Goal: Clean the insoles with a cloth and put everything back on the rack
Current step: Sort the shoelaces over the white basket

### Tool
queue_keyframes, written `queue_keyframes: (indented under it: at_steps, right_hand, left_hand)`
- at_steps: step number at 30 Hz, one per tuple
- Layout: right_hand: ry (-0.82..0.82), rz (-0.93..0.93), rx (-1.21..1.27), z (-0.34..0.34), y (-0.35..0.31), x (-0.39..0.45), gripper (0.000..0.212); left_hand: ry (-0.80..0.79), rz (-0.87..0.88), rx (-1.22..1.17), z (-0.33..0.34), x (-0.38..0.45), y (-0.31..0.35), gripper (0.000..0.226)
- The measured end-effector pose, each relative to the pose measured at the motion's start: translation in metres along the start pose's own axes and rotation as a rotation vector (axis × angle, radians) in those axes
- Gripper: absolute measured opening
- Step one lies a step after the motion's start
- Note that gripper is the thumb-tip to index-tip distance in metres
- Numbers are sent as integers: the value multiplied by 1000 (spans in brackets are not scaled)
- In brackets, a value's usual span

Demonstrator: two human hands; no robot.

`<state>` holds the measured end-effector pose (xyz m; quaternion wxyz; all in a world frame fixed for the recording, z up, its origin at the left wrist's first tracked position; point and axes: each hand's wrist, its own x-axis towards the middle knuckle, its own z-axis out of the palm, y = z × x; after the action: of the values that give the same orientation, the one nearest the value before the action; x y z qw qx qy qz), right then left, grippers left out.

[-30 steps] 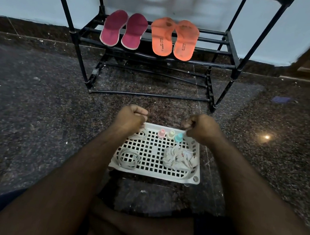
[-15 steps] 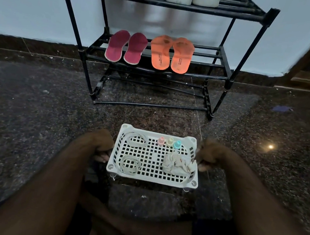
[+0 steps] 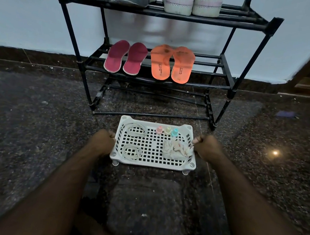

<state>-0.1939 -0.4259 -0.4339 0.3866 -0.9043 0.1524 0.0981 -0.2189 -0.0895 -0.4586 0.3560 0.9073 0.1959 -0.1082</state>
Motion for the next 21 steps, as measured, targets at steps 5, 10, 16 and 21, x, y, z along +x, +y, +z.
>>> queue_keyframes:
  at_steps: [5,10,16,21]
  right_hand:
    - [54,-40,40,14,-8,21,20]
    - [76,-97,113,25,-8,40,32]
    - [74,-108,109,30,-3,52,34]
    - [87,-134,69,23,-4,39,32]
  left_hand:
    - [94,-10,-124,3,22,-1,22]
    - [142,-26,-190,5,36,-2,26]
    - [161,-10,-189,10,43,-3,25]
    - [213,7,-107,7,35,-1,28]
